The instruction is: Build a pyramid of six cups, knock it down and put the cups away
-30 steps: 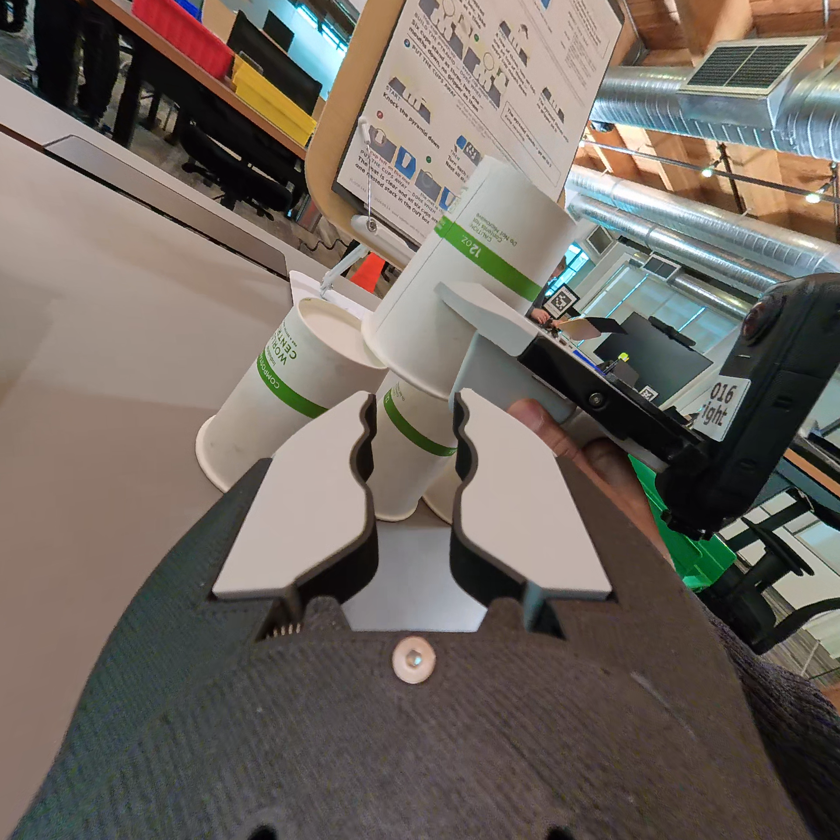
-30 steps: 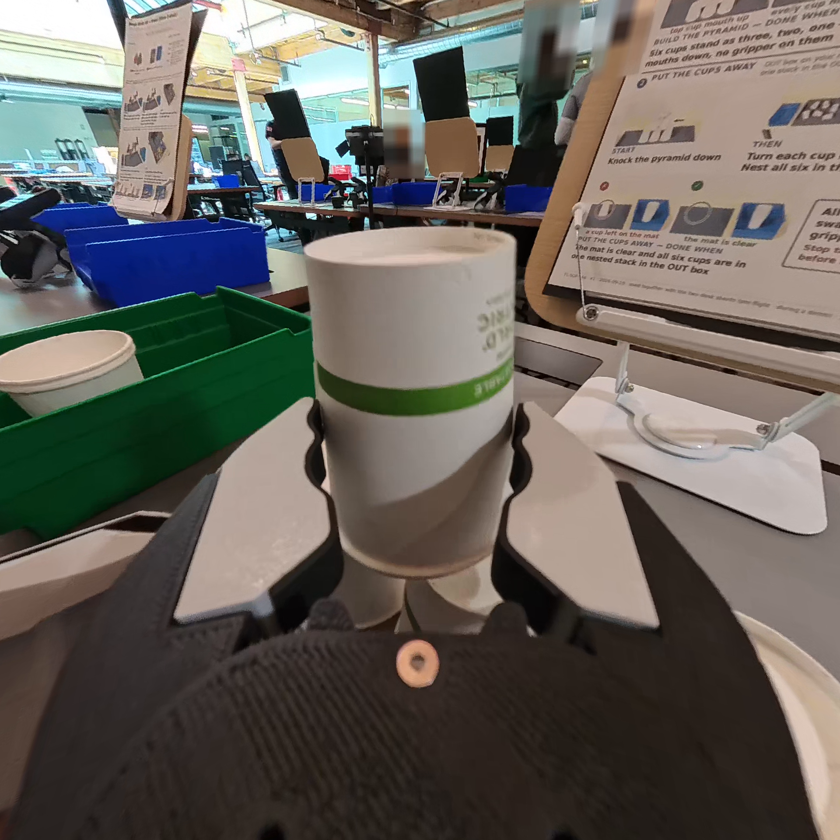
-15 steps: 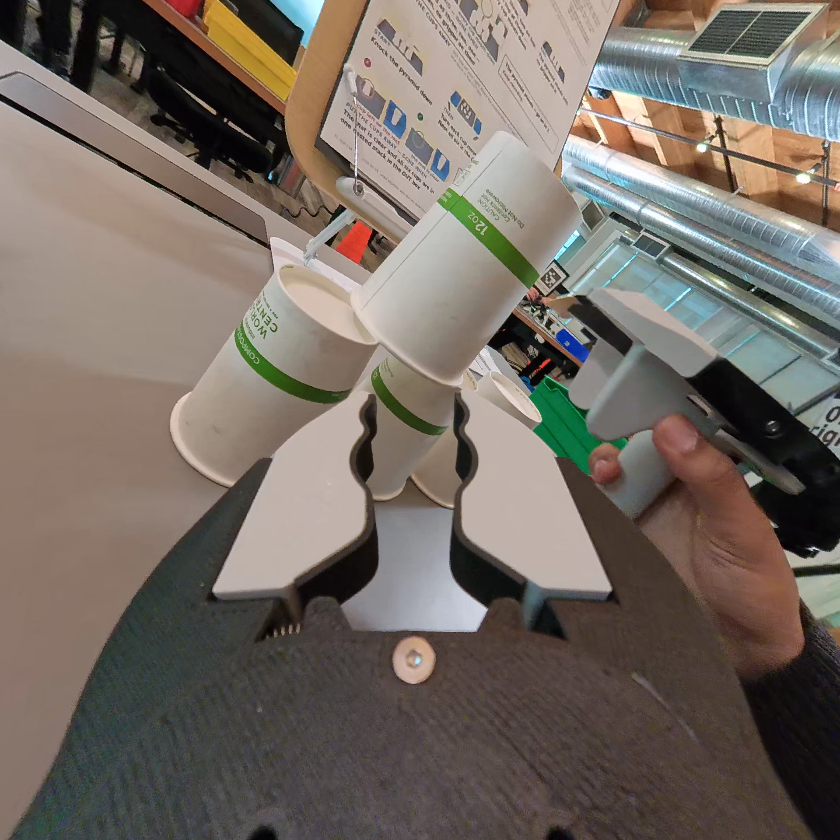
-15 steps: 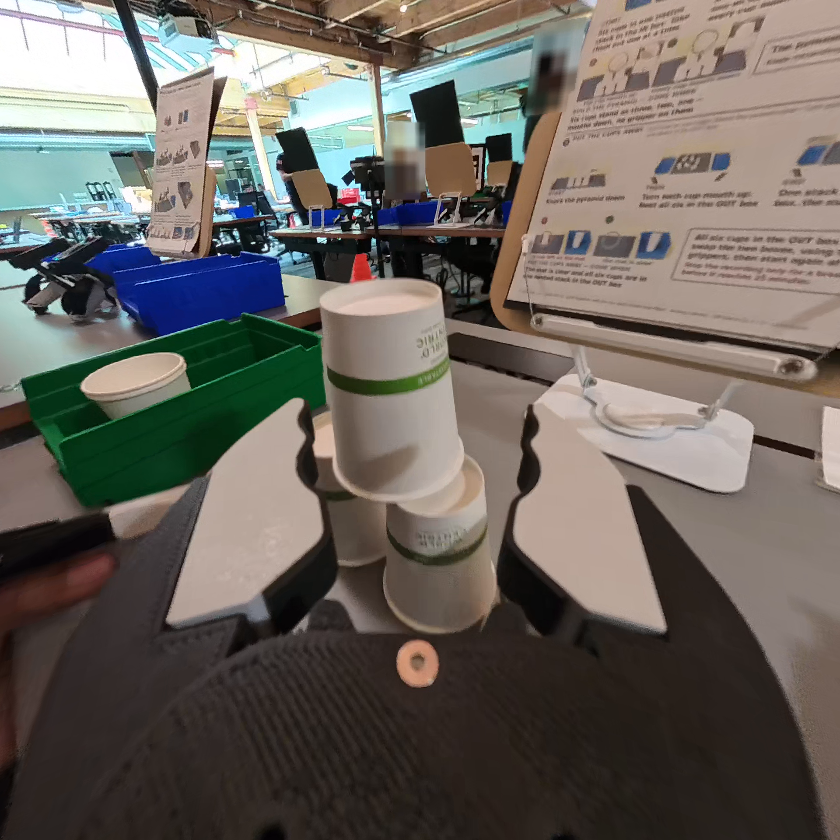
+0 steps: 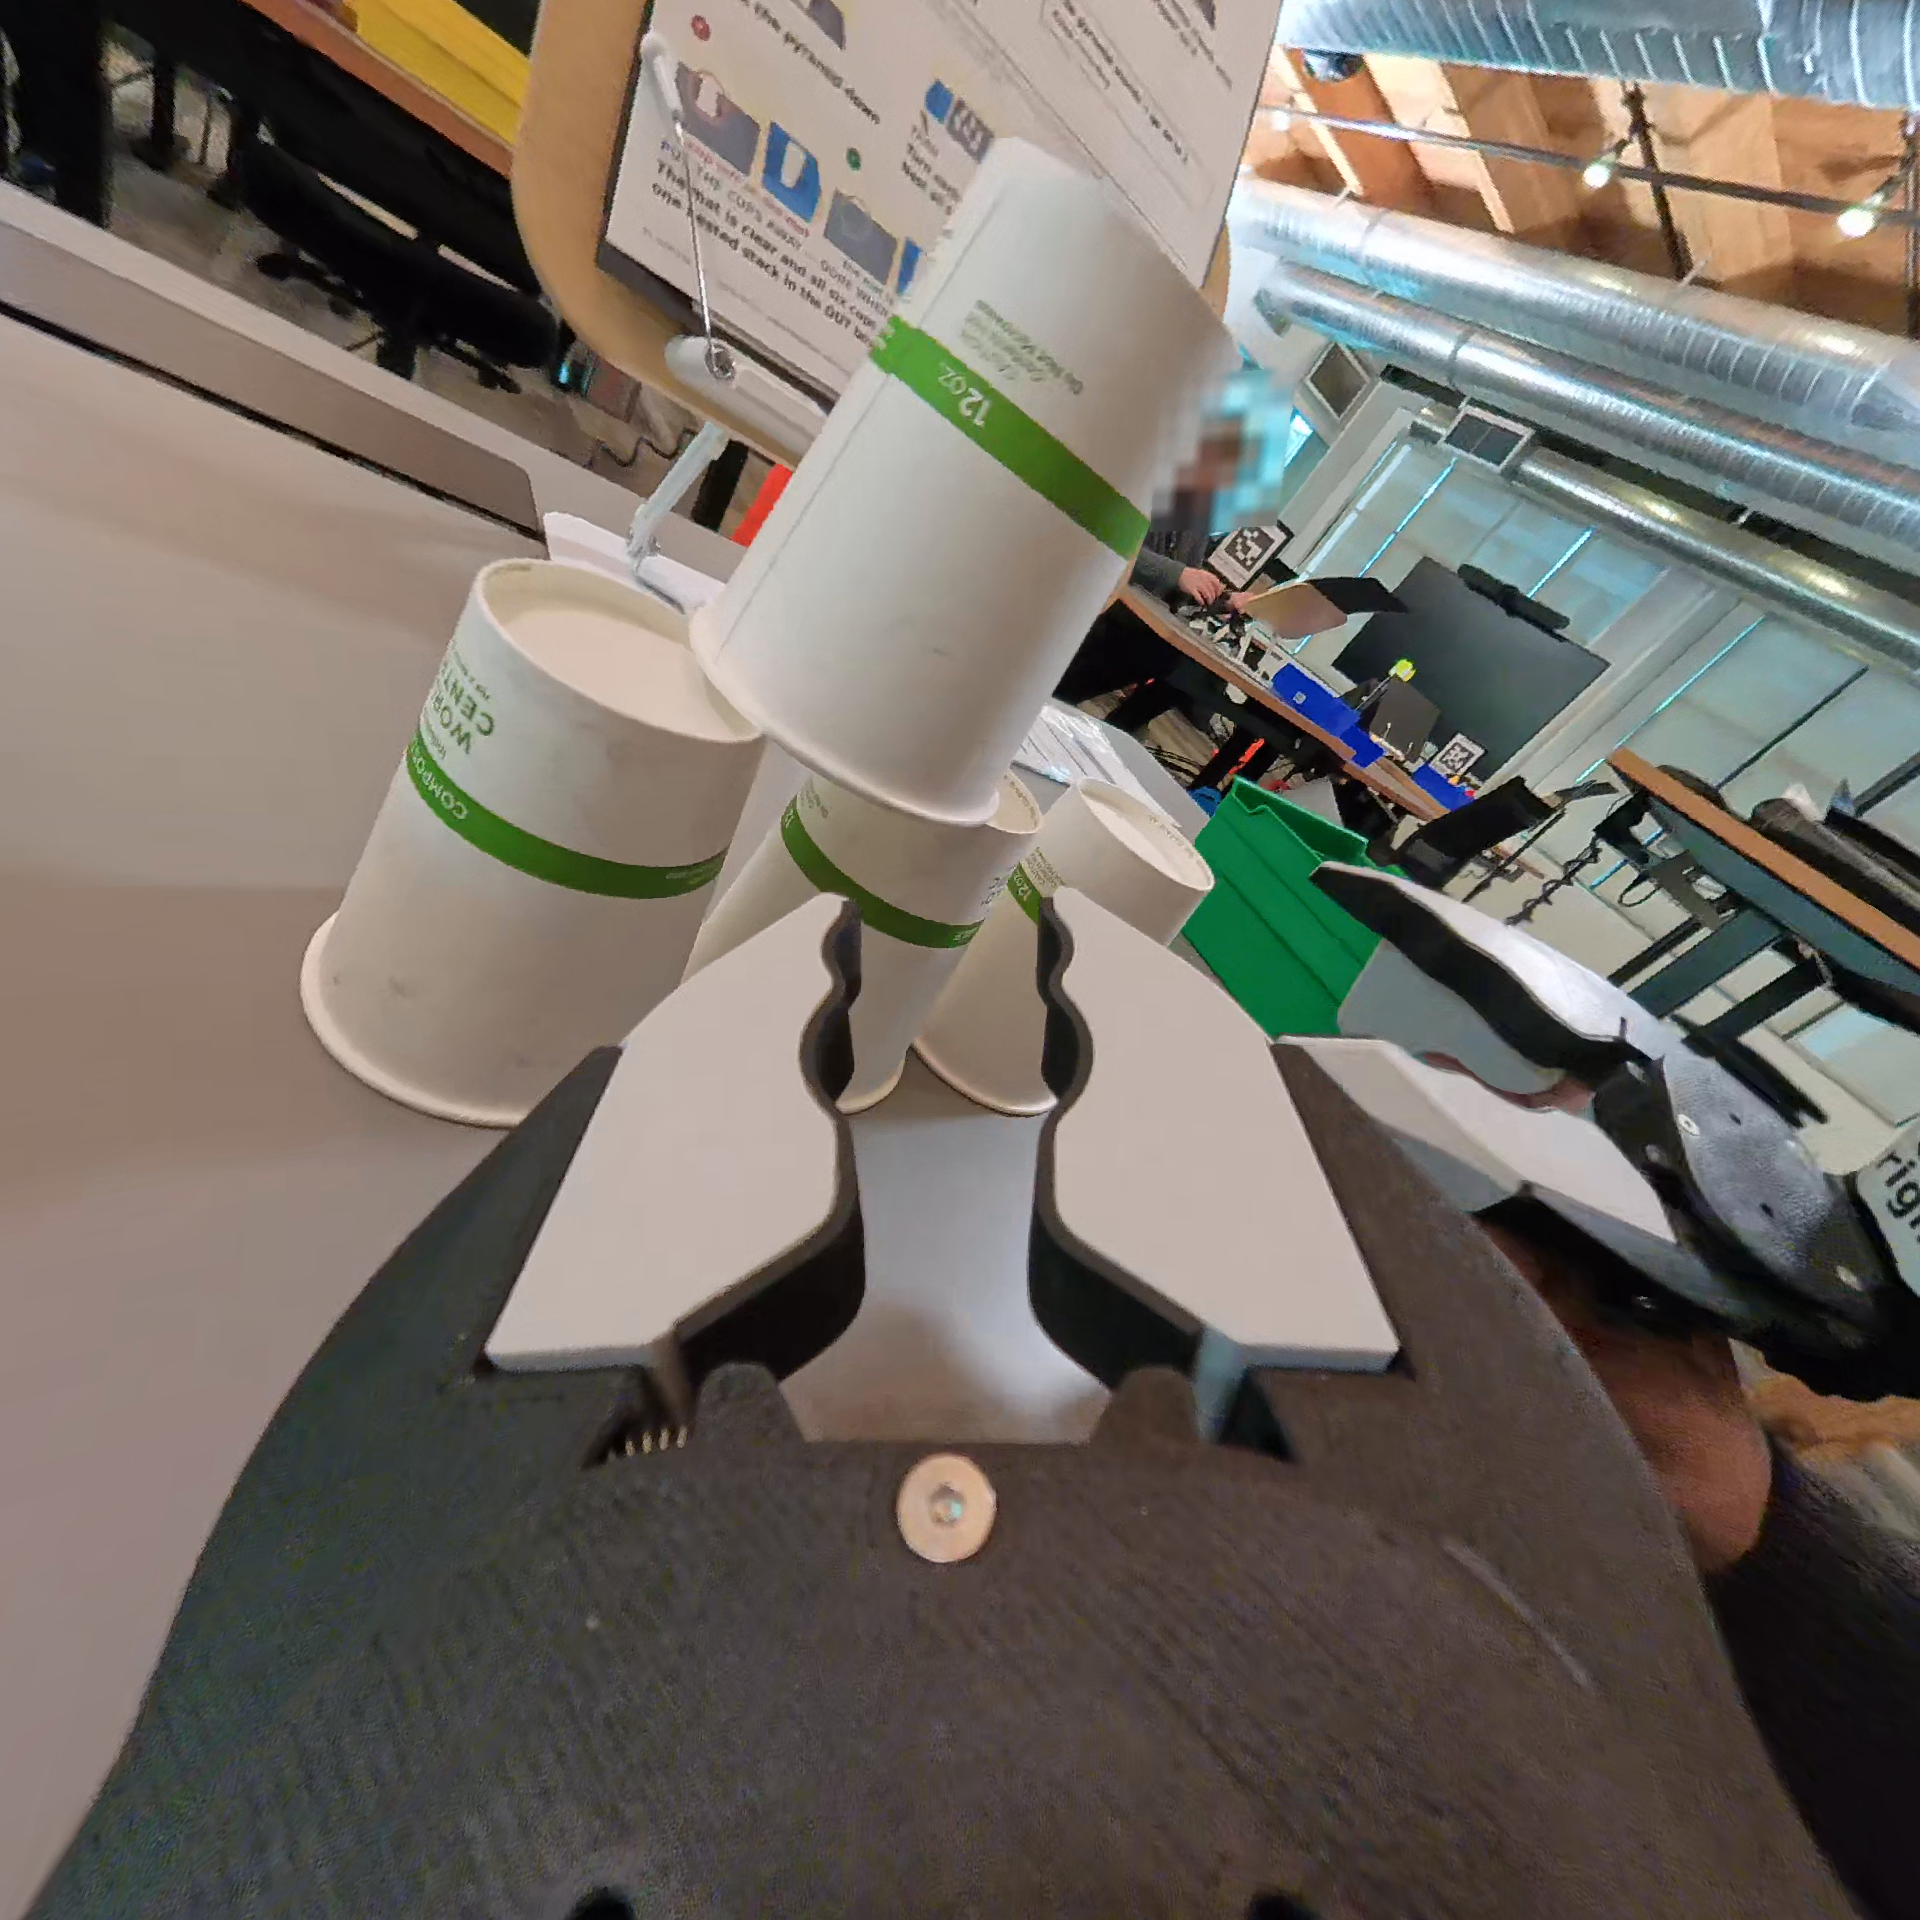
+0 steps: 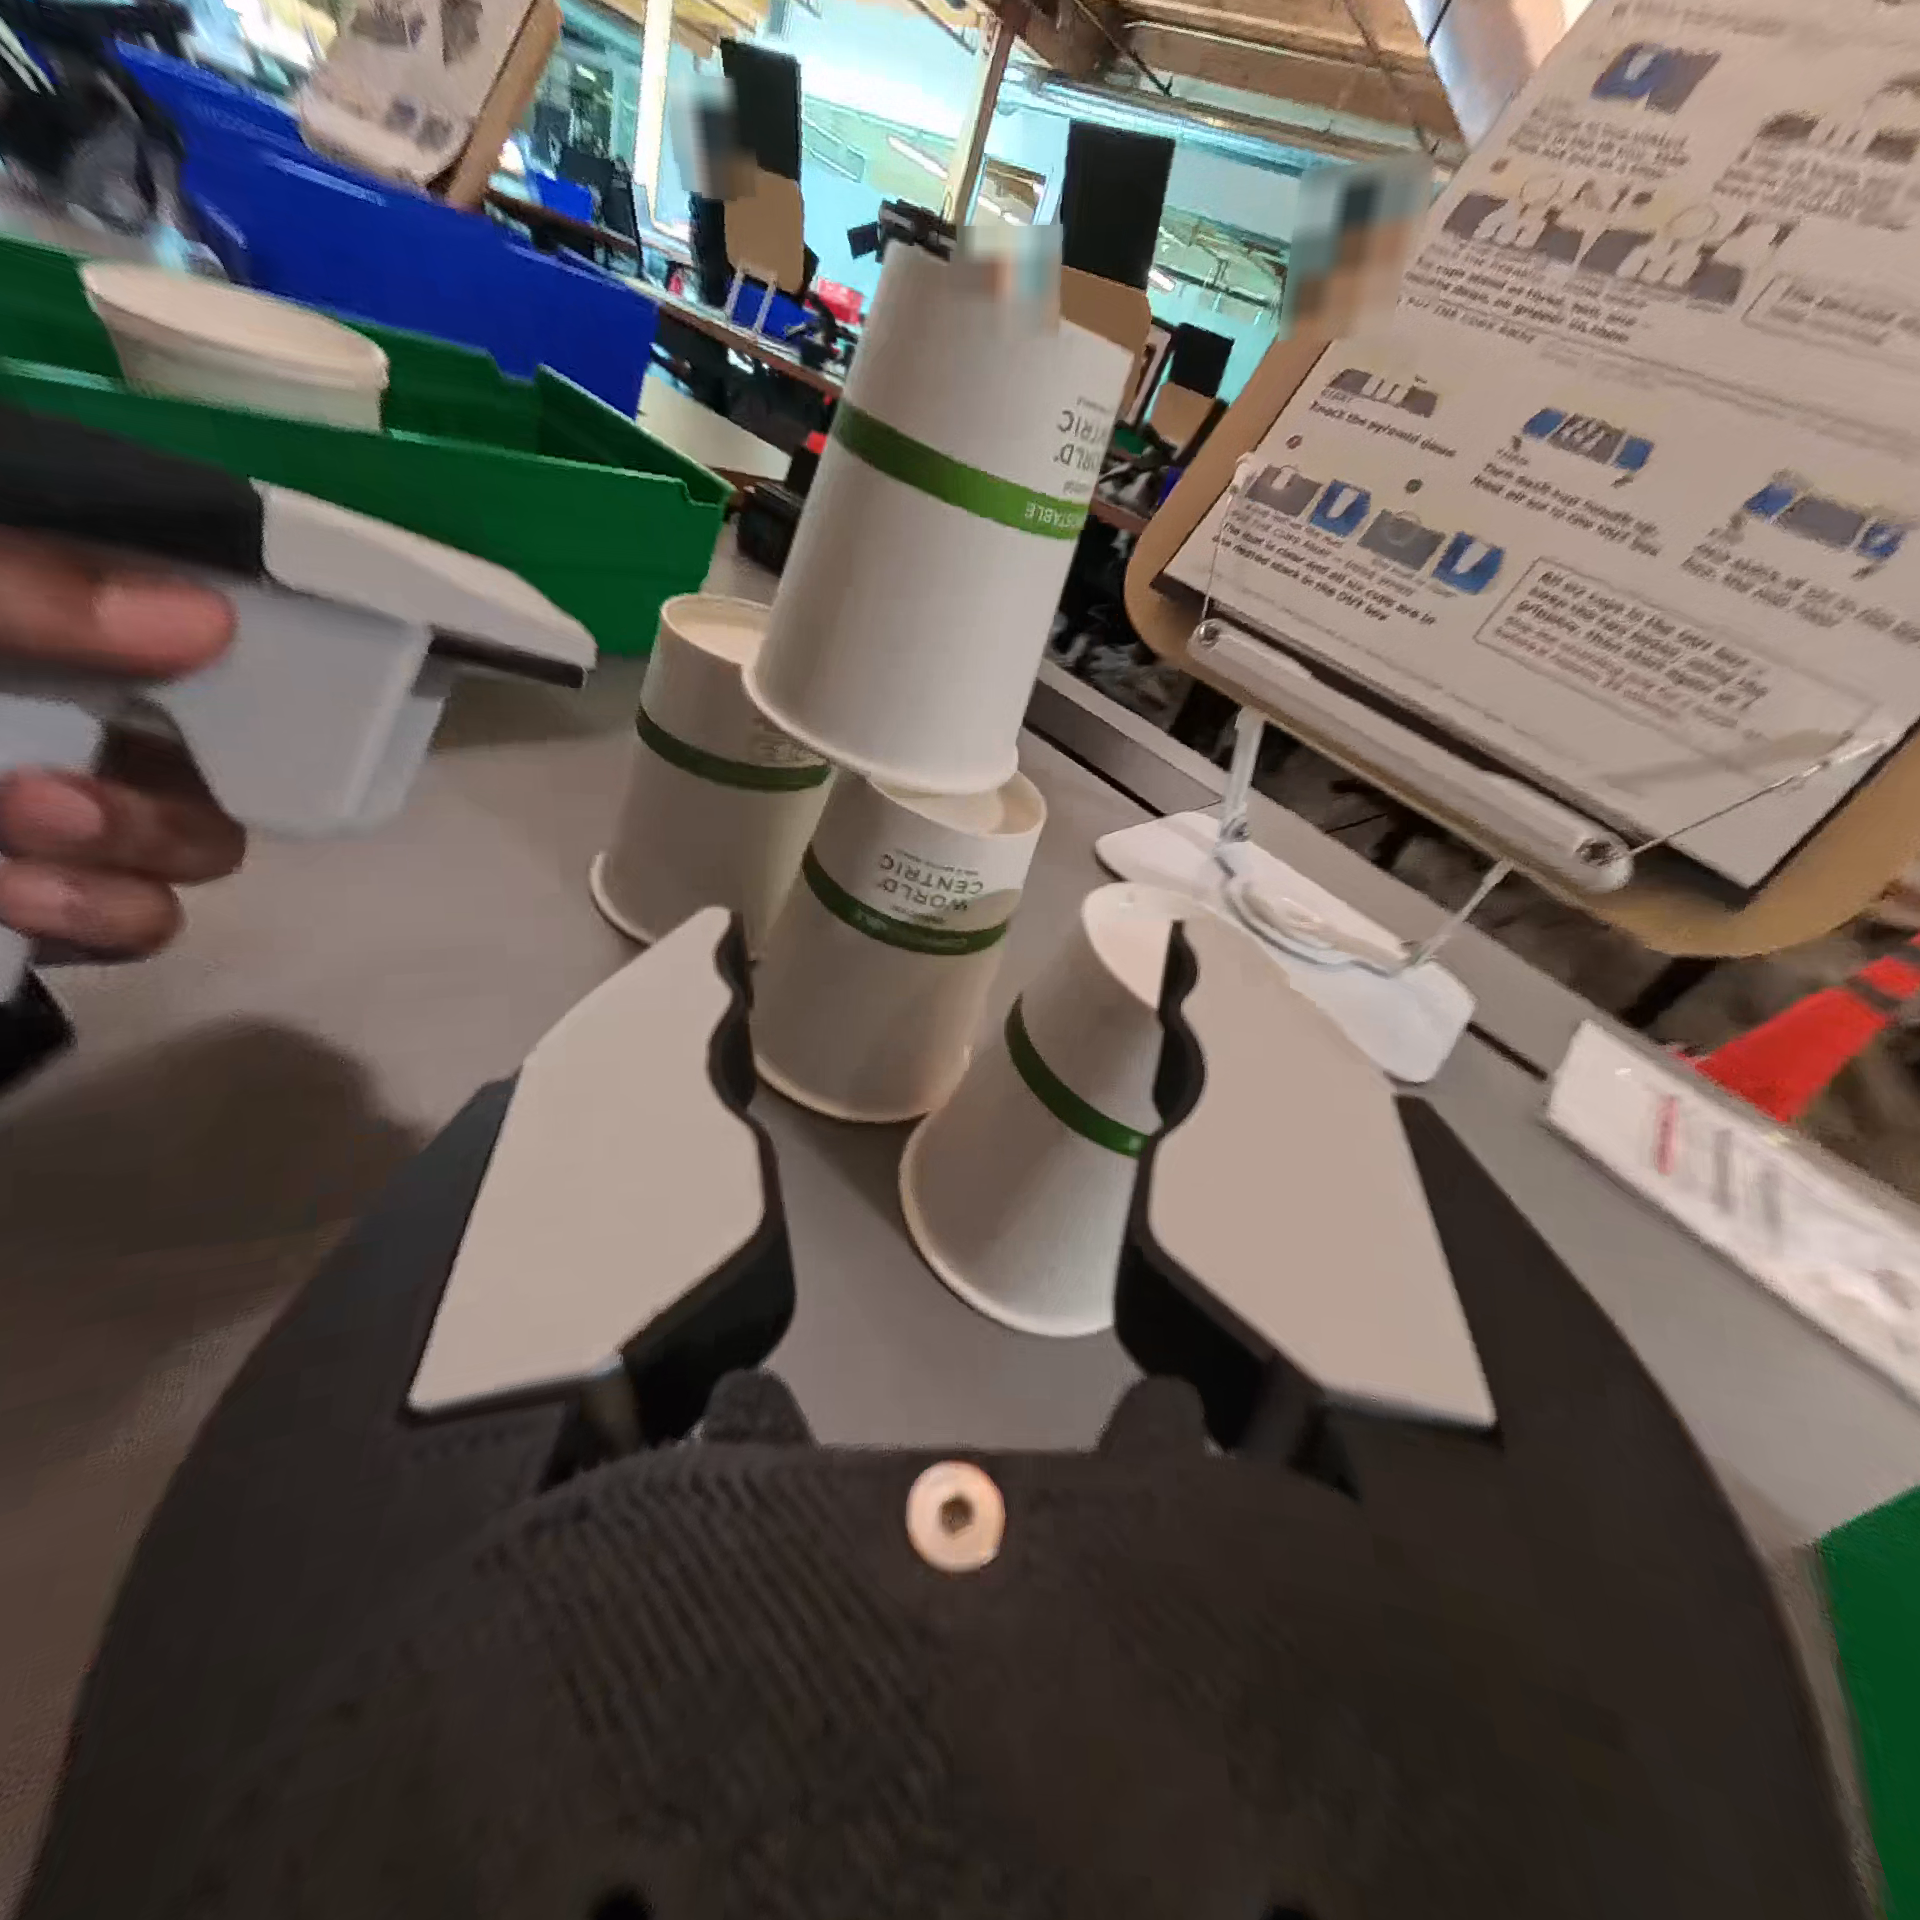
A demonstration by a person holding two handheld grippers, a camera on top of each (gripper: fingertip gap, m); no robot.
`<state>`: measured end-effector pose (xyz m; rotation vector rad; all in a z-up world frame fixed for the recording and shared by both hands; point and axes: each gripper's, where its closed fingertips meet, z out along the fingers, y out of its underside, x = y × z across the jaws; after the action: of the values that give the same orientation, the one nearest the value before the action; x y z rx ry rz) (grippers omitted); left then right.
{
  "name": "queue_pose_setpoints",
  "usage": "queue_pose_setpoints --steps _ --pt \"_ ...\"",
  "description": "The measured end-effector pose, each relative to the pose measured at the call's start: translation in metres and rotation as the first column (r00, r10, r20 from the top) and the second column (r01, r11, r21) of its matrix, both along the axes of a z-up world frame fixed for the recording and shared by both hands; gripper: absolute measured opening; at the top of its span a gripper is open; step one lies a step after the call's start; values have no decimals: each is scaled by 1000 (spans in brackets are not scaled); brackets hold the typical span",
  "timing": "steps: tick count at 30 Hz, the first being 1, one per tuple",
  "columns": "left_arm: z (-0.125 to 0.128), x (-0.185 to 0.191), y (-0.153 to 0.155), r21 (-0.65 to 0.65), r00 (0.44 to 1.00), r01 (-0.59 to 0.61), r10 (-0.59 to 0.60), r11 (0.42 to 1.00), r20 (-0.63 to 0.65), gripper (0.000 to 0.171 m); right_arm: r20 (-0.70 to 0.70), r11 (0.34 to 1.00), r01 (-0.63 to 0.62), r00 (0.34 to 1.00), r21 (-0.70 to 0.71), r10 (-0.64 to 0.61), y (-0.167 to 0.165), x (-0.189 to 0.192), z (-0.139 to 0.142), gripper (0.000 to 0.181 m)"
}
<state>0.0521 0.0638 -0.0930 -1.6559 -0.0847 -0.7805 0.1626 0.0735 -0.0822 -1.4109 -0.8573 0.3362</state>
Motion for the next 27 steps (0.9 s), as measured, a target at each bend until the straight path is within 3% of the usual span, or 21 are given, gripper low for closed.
queue_pose_setpoints --steps 8,9,11,12,17,20,22,27 --pt "-2 12 -5 13 999 14 -13 1000 -43 33 17 995 -45 999 86 44 -10 -13 5 80" --pt "-2 12 -6 14 999 14 -14 1000 -42 33 -4 994 -27 1000 108 27 -9 -12 10 66" --pt "-1 13 -7 20 999 16 -15 1000 -44 33 -61 988 -1 998 155 11 -5 -10 28 5" --pt "-1 14 -7 24 999 17 -16 1000 -45 33 -70 990 2 998 143 8 -1 -13 37 0" --pt "-2 17 -9 25 998 30 -29 999 -53 33 0 977 211 977 4 -211 57 -20 61 0" --pt "-1 17 -9 30 998 28 -26 999 -64 33 134 943 325 940 -76 -313 94 -29 44 0" --pt "0 15 -9 40 997 23 -20 999 -76 33 202 935 330 932 -127 -302 101 -40 28 0" --pt "-4 14 -7 19 998 32 -31 999 -55 33 248 948 312 925 -69 -287 99 -56 15 0"
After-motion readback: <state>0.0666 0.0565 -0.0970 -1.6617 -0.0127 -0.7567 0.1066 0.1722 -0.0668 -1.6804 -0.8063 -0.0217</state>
